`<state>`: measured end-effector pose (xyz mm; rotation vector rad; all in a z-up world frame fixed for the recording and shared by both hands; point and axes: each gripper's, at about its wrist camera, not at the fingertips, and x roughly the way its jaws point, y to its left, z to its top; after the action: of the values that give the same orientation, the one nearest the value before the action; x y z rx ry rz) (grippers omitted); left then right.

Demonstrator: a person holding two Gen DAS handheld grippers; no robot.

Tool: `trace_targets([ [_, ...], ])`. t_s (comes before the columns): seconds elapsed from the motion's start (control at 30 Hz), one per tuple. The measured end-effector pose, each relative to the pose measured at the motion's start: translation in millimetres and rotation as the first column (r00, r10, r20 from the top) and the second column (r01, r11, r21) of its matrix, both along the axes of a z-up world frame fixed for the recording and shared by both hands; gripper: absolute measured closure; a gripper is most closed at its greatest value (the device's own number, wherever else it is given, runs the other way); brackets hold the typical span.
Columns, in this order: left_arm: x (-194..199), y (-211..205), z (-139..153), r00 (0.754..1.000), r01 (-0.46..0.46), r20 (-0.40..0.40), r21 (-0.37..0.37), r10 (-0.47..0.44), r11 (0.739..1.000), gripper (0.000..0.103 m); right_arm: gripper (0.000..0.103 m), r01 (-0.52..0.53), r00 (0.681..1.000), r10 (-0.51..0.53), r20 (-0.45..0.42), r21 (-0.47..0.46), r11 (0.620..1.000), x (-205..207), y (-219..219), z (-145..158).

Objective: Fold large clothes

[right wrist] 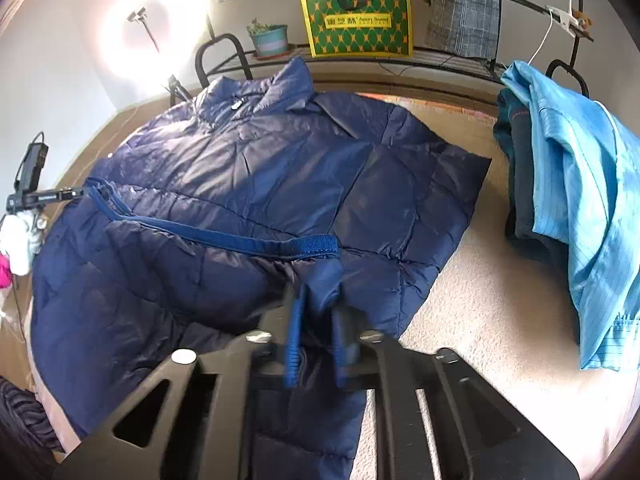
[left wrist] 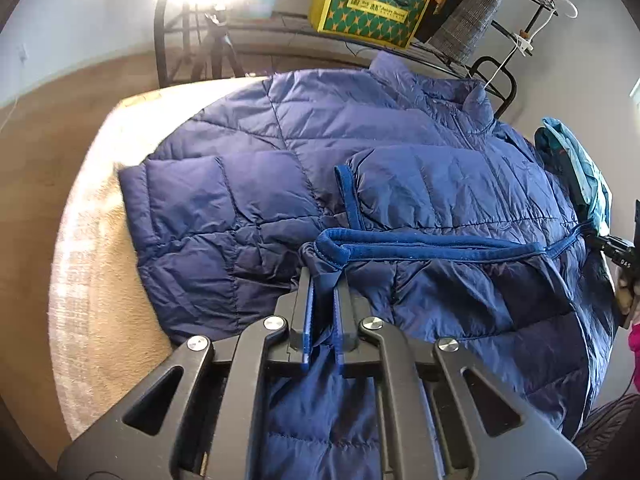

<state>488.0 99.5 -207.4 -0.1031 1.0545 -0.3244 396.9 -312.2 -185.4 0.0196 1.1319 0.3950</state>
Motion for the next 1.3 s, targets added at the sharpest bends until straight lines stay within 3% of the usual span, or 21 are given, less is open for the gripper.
trace_targets([
  [0.23,-7,1,7,1.0,-0.006,0.028,0.024,0.005,1.0,0.098,0.095,-0.014,1.0,0.014,0.015,-0.036,0.999,2,7,5],
  [0.3,-7,2,7,1.0,-0.009,0.03,0.021,0.009,1.0,0.098,0.076,-0.005,1.0,0.005,-0.004,-0.043,0.999,6,7,0],
  [0.37,-7,2,7,0.999,-0.01,0.032,0.024,0.01,1.0,0.098,0.065,-0.004,1.0,0.004,-0.015,-0.046,0.999,9,7,-6],
  [0.4,-8,2,7,0.999,-0.013,0.036,0.026,0.012,1.0,0.098,0.065,-0.005,1.0,0.004,-0.02,-0.047,0.999,10,8,-9],
  [0.43,-8,3,8,0.999,-0.015,0.039,0.027,0.014,1.0,0.098,0.066,-0.008,1.0,0.007,-0.029,-0.043,0.999,11,8,-11],
  [0.5,-11,4,12,0.999,-0.016,0.049,0.032,0.015,0.999,0.099,0.099,-0.018,0.999,0.017,-0.039,-0.035,0.999,10,10,-12],
  [0.6,-14,10,25,0.997,-0.027,0.067,0.033,0.025,0.999,0.099,0.1,-0.021,1.0,0.022,0.017,-0.076,0.997,3,13,4],
  [0.77,-9,21,62,0.987,-0.06,0.151,0.057,0.05,0.997,0.101,0.101,0.037,0.992,-0.028,0.126,-0.071,0.997,7,6,46],
  [0.9,14,28,91,0.966,-0.13,0.233,0.083,0.107,0.988,0.103,0.101,0.081,0.969,-0.047,0.244,-0.13,0.988,30,16,73],
  [1.0,39,38,105,0.947,-0.189,0.276,0.073,0.162,0.979,0.103,0.101,0.113,0.957,-0.061,0.284,-0.171,0.979,57,24,78],
  [1.1,66,46,93,0.972,-0.153,0.18,0.002,0.15,0.988,0.103,0.101,0.131,0.957,-0.077,0.28,-0.18,0.975,92,30,69],
  [1.17,71,48,81,0.974,-0.156,0.16,-0.045,0.162,0.987,0.103,0.101,0.113,0.966,-0.063,0.25,-0.192,0.975,103,34,56],
  [1.23,75,45,61,0.988,-0.115,0.094,-0.101,0.125,0.988,0.097,0.101,0.099,0.972,-0.052,0.23,-0.201,0.975,104,35,46],
  [1.3,81,40,42,0.992,-0.117,0.036,-0.066,0.12,0.991,0.058,0.101,0.078,0.98,-0.038,0.198,-0.2,0.977,102,35,31],
])
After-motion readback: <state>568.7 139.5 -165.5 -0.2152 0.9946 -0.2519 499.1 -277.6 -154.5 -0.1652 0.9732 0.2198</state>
